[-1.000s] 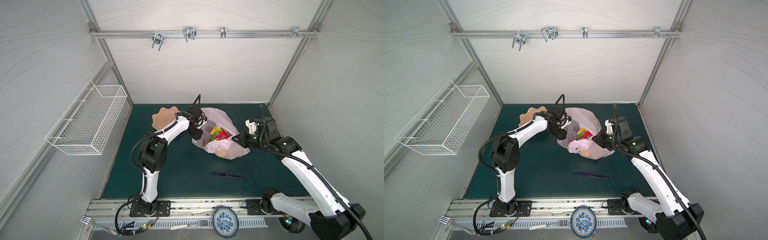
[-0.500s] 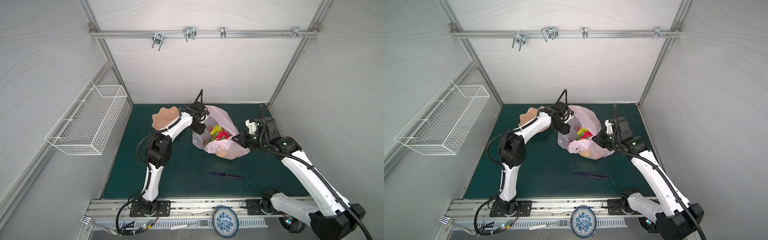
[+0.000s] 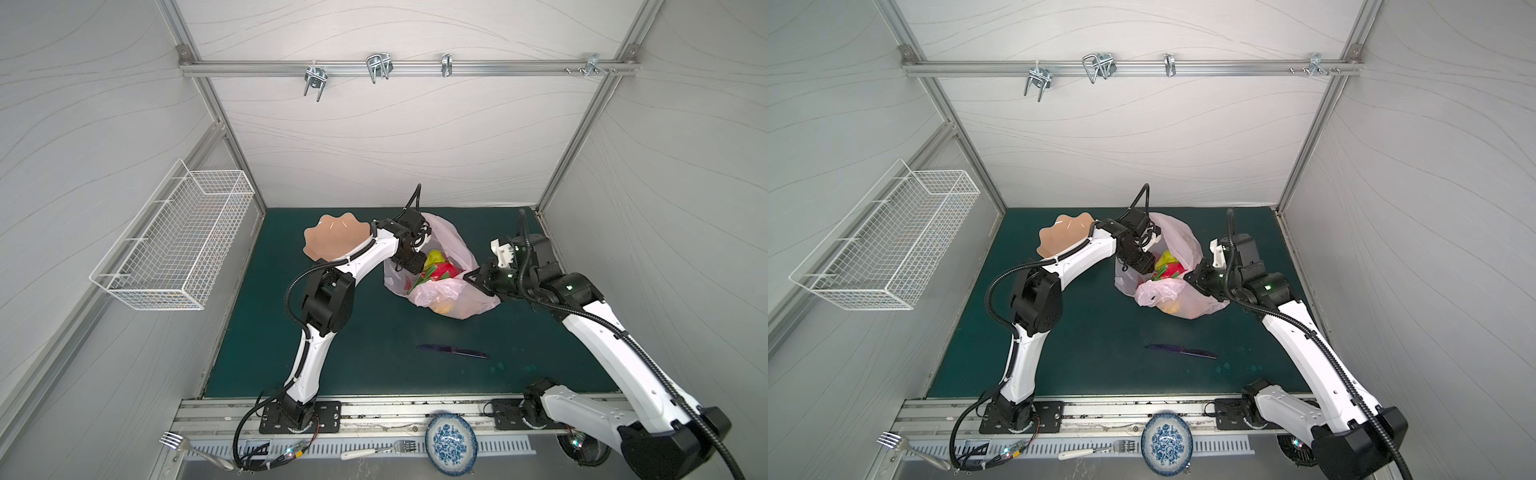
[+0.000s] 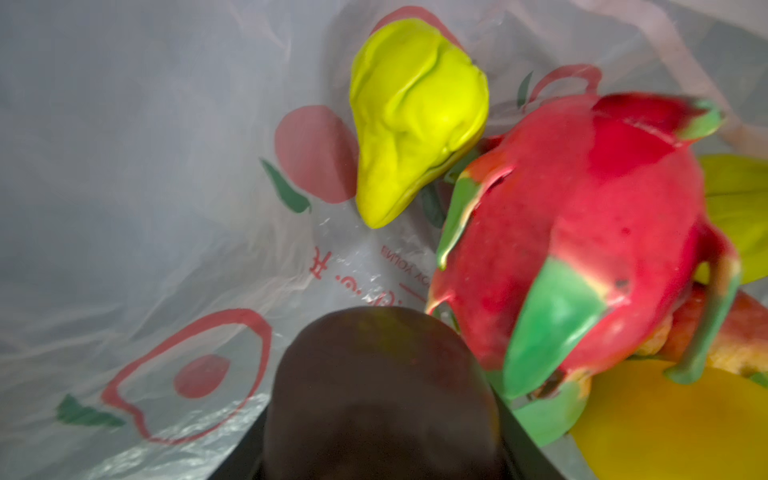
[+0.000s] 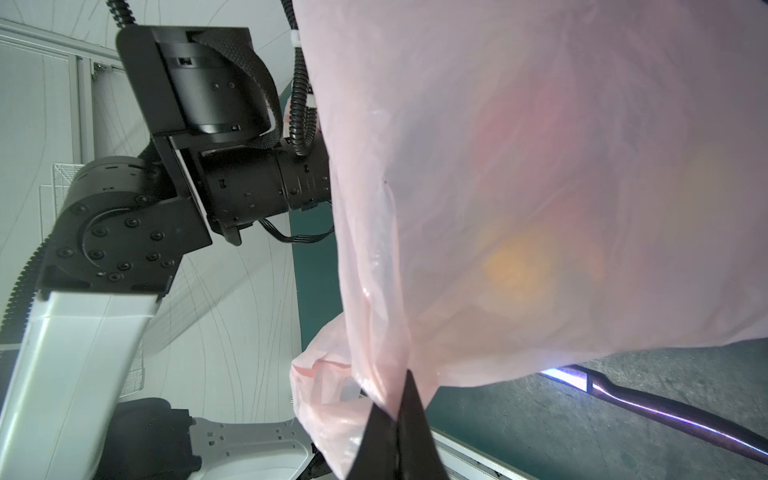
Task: Place the fruits into the plastic bag
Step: 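Carry the plum with the left gripper into the bag opening, then lower the plum into the bag and open the left gripper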
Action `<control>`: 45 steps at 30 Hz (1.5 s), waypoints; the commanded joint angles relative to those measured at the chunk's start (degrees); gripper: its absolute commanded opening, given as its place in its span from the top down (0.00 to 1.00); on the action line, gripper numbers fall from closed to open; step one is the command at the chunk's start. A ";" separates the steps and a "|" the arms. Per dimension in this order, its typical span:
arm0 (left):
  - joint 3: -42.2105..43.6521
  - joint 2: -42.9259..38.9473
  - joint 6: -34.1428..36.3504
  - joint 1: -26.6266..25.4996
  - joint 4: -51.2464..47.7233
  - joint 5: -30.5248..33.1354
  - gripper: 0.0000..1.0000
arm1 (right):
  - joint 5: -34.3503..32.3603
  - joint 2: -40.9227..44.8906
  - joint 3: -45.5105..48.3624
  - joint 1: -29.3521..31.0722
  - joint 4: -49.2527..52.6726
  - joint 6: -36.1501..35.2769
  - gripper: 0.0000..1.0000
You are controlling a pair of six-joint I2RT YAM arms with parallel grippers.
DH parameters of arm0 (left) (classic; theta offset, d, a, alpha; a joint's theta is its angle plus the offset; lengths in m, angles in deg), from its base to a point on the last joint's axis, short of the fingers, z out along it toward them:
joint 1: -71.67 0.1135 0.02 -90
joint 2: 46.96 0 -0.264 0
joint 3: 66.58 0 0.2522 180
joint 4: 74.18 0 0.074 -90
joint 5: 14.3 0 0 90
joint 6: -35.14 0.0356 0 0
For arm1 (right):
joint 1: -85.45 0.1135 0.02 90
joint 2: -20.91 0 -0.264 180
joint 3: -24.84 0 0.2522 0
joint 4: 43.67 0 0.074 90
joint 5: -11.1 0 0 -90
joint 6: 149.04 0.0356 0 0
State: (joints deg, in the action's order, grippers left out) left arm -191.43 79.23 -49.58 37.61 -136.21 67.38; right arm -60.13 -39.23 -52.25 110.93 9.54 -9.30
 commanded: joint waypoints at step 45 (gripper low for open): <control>1.30 -6.83 -15.40 -1.10 9.15 -13.84 0.10 | -0.70 2.15 1.89 0.28 -0.38 1.43 1.00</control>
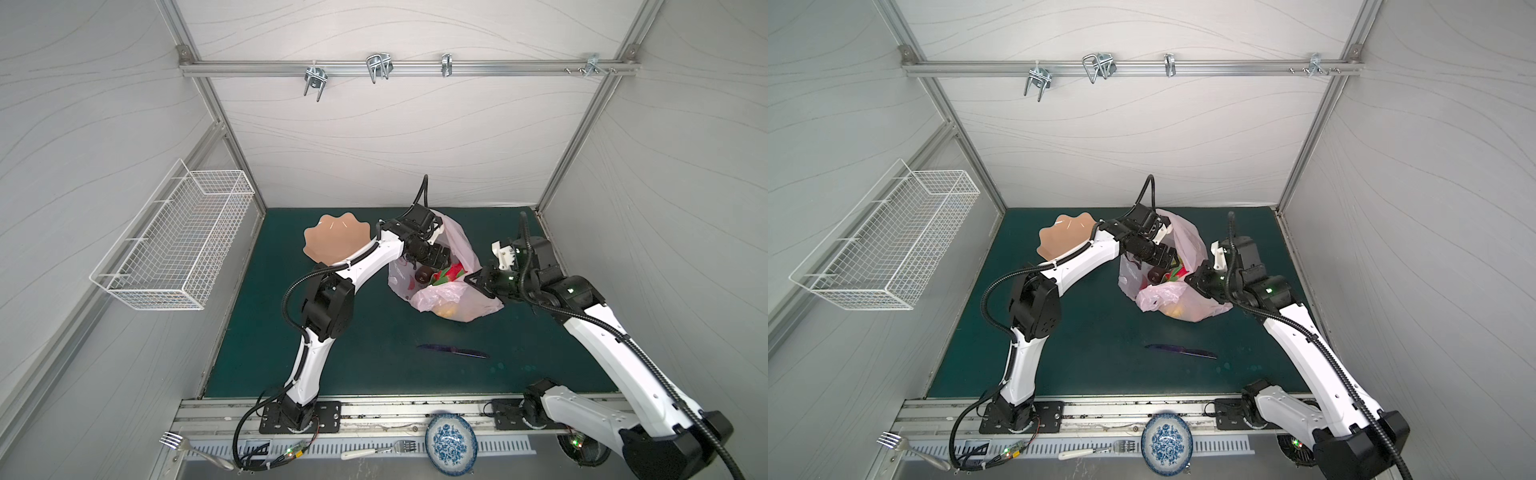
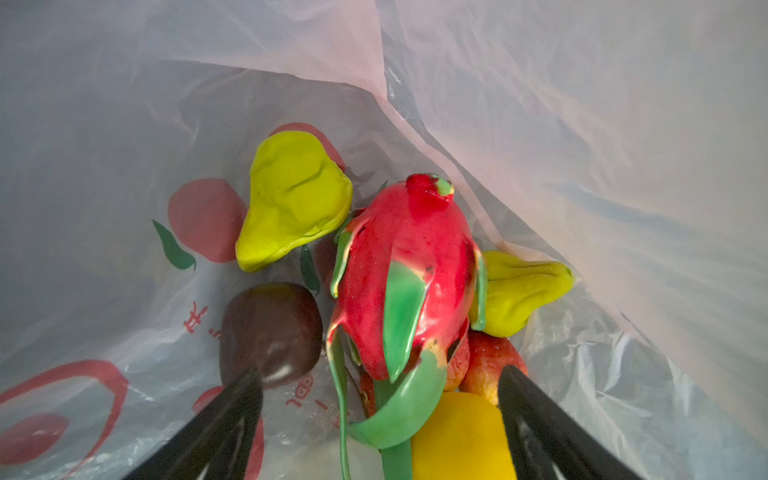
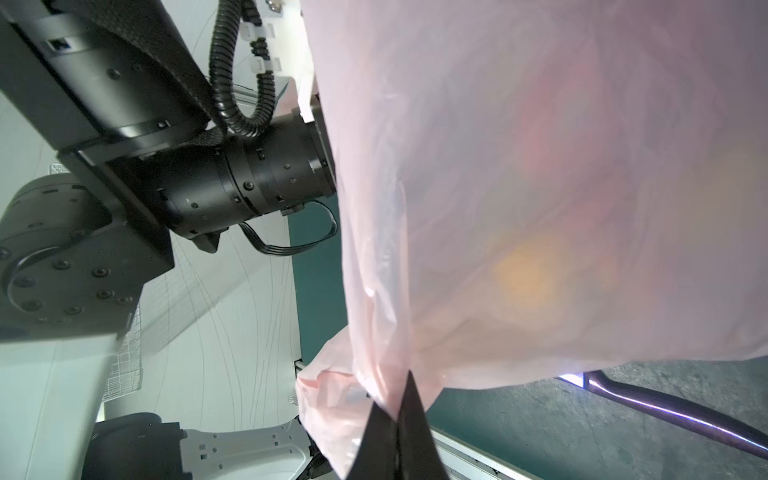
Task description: Place the fruits into the plastic bag
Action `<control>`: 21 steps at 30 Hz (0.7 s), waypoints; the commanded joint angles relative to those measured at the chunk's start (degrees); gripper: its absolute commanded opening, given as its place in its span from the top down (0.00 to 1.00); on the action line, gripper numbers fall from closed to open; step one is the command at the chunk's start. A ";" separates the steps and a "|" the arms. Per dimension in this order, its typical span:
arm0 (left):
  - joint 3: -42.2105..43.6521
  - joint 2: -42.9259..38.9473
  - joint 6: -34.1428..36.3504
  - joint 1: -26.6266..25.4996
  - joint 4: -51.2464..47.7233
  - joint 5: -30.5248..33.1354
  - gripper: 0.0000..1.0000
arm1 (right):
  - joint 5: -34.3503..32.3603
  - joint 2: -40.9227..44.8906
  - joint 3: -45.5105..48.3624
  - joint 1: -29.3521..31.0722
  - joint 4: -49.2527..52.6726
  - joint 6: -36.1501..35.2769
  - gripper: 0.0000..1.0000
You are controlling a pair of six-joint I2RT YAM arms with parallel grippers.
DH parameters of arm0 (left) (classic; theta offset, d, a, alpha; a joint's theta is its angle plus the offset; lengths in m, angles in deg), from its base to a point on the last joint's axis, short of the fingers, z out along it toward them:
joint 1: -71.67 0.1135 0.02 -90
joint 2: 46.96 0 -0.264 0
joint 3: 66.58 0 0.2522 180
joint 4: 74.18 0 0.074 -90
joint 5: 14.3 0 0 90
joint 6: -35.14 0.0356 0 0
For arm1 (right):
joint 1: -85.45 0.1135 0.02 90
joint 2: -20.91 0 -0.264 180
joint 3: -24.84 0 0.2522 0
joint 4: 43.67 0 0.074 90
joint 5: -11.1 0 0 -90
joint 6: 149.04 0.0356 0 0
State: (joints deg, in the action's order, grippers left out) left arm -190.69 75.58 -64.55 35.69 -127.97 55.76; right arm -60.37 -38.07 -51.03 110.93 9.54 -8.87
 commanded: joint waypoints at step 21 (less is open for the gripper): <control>20.49 -22.68 10.48 6.34 2.26 -5.84 0.14 | 0.04 -1.05 -0.19 0.01 -1.66 0.80 1.00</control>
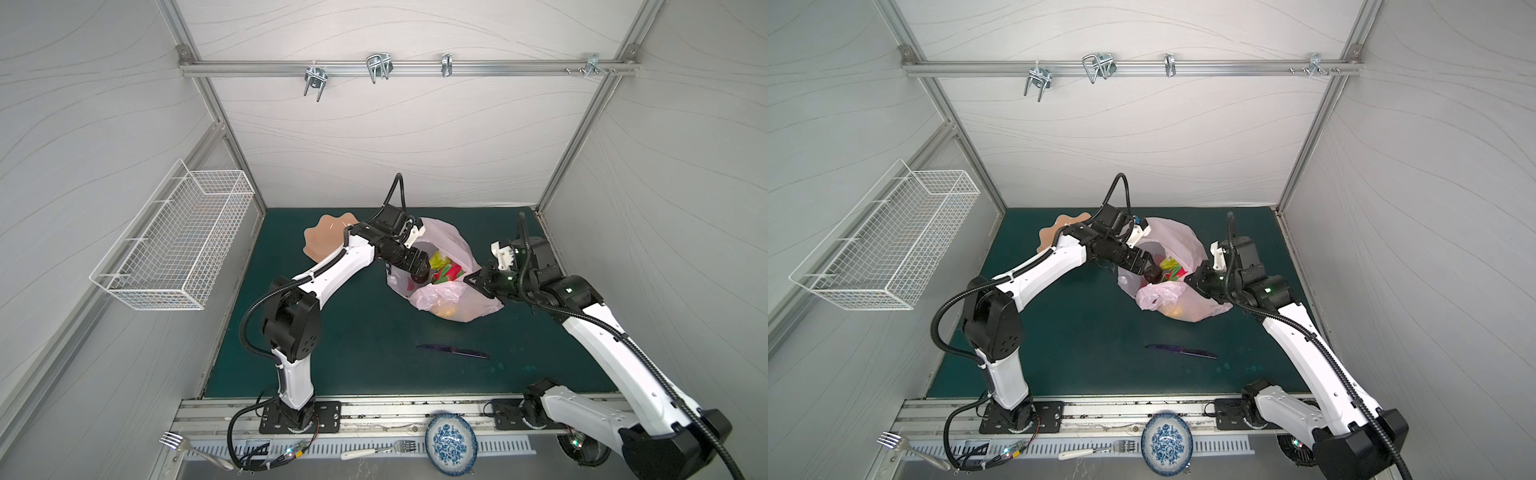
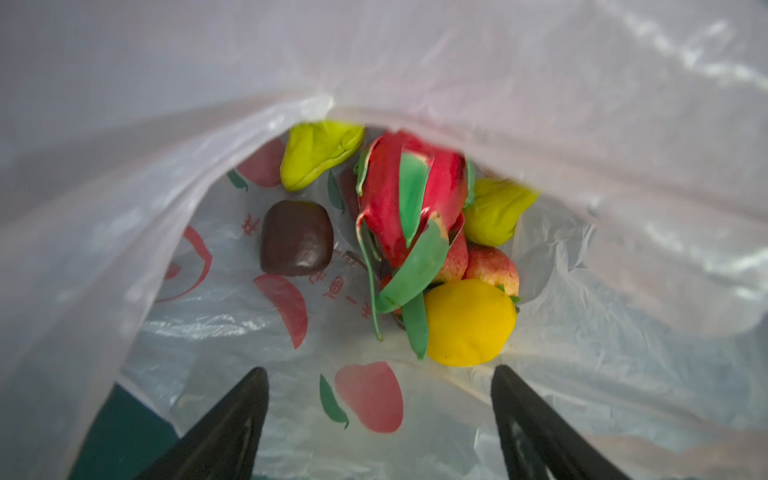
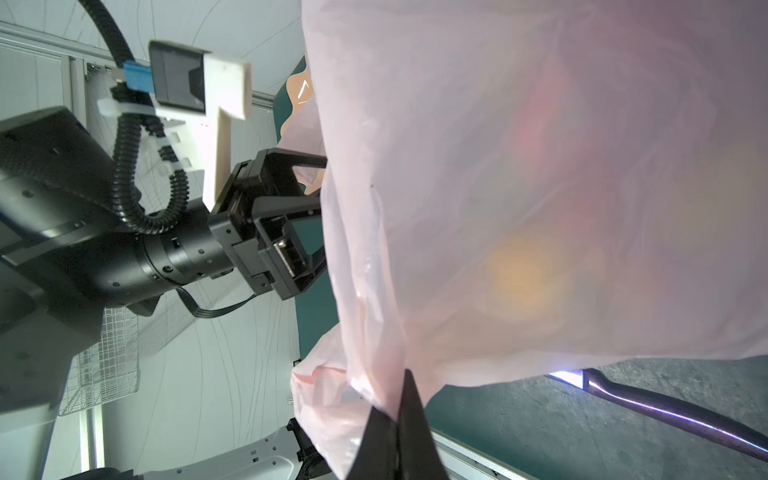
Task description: Place the fruits into the plastic bag
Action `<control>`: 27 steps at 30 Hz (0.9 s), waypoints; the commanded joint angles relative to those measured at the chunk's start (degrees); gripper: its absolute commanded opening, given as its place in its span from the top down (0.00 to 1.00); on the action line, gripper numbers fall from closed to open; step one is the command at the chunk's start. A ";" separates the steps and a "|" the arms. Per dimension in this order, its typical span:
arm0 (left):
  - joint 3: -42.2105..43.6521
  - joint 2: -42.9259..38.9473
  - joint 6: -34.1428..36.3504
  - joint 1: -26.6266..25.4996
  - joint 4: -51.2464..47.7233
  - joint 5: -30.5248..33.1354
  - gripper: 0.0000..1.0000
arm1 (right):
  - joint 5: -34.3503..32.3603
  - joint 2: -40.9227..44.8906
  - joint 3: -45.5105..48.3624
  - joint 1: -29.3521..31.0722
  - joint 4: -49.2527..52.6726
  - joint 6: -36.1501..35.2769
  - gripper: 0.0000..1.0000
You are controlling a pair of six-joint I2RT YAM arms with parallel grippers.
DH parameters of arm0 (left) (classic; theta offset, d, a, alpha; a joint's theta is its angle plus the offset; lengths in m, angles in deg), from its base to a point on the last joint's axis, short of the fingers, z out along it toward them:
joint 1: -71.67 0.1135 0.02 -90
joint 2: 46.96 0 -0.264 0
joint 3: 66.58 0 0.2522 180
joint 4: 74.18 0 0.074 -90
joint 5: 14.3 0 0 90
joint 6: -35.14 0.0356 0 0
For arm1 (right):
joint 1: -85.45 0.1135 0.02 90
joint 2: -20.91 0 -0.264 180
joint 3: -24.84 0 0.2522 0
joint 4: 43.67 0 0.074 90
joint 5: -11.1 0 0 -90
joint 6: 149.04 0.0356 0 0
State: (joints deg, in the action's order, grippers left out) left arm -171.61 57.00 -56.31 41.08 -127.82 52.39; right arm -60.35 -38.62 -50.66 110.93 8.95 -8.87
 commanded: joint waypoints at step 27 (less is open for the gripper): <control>25.08 -15.48 34.95 7.94 35.39 10.44 0.04 | 0.36 -0.34 -1.85 -0.69 1.38 0.01 1.00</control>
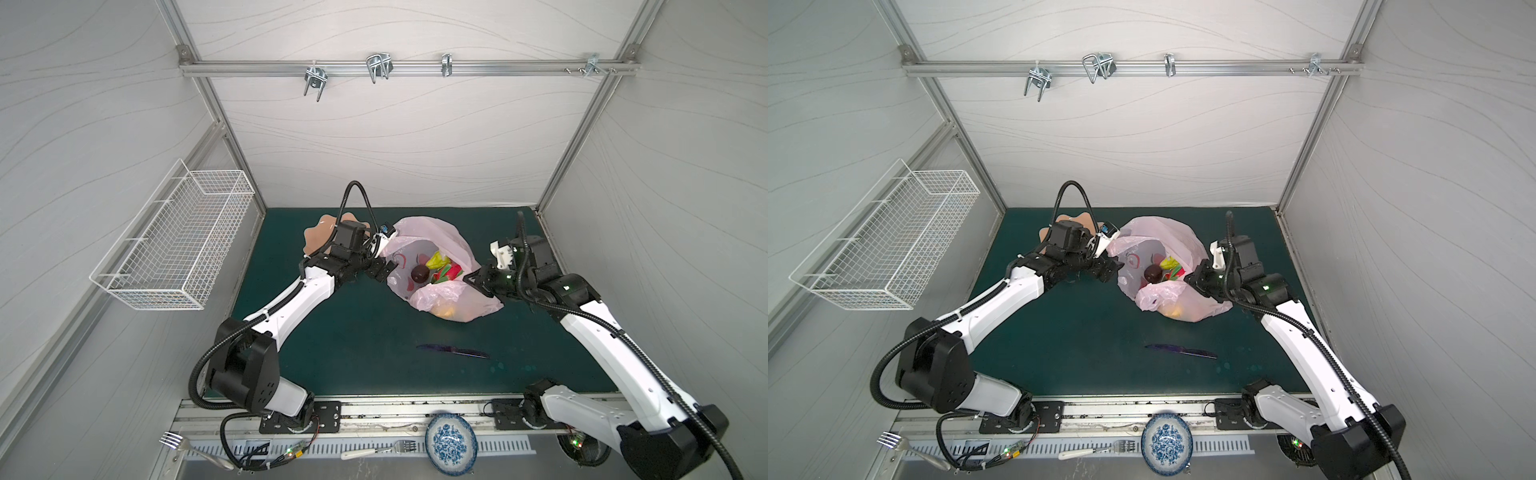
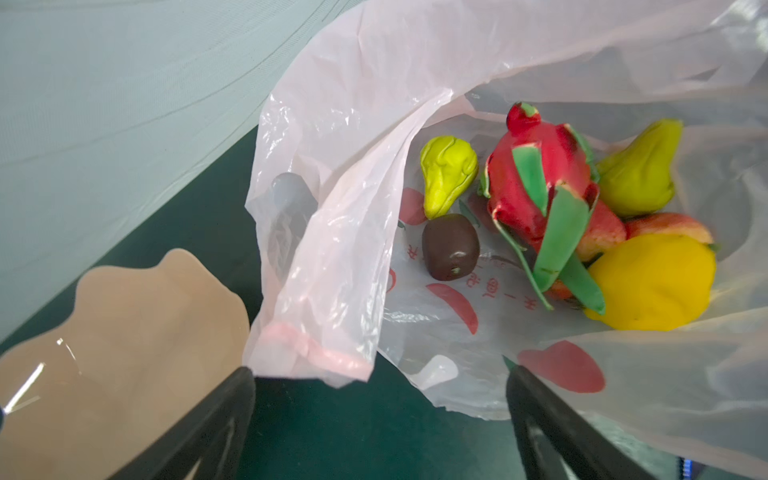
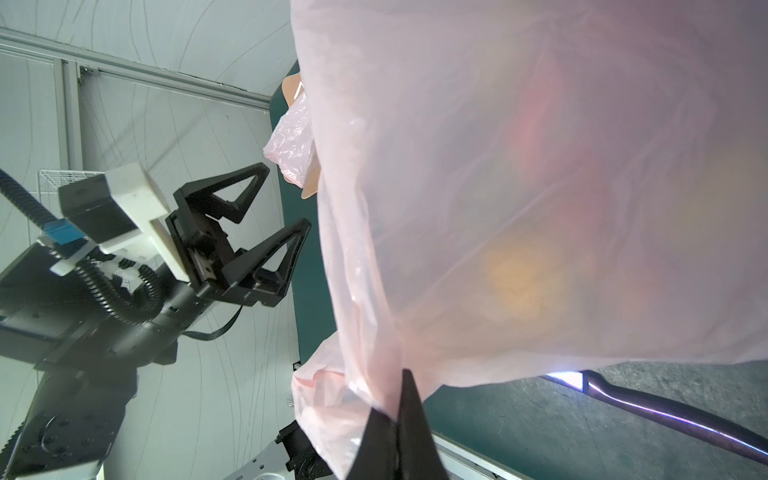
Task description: Place the fruits into the plastic bag
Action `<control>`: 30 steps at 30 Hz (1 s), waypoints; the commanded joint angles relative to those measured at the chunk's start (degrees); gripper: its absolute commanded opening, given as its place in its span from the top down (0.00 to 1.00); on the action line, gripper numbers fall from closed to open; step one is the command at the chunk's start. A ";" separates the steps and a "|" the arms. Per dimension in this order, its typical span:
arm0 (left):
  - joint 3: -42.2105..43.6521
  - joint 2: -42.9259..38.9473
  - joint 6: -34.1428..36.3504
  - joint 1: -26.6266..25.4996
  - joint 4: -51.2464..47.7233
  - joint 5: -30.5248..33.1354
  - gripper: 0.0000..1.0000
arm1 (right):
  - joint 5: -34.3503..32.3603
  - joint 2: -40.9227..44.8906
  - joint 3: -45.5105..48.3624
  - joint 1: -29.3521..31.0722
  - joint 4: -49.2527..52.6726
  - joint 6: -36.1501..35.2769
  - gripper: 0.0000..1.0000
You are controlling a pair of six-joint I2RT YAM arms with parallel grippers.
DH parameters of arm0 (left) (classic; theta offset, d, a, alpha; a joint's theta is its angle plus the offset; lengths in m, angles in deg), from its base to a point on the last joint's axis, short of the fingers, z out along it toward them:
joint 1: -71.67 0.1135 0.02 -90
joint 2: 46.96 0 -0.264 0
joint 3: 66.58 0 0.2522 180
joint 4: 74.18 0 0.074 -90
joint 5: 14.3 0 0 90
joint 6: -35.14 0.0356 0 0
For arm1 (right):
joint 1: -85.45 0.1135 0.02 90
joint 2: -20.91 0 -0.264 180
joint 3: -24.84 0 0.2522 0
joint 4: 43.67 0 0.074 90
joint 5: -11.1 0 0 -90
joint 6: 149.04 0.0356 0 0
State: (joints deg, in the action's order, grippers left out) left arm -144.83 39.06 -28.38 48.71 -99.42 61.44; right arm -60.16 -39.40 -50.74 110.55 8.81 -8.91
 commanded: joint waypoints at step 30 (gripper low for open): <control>-10.63 10.32 -1.36 0.02 5.00 -3.18 1.00 | 3.85 1.60 -6.95 -2.68 9.35 -1.00 0.47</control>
State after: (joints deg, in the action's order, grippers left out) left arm -152.09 51.80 -27.51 48.80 -91.90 61.22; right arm -57.66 -38.51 -55.77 108.32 14.10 -9.52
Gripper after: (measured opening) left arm 0.047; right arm 0.502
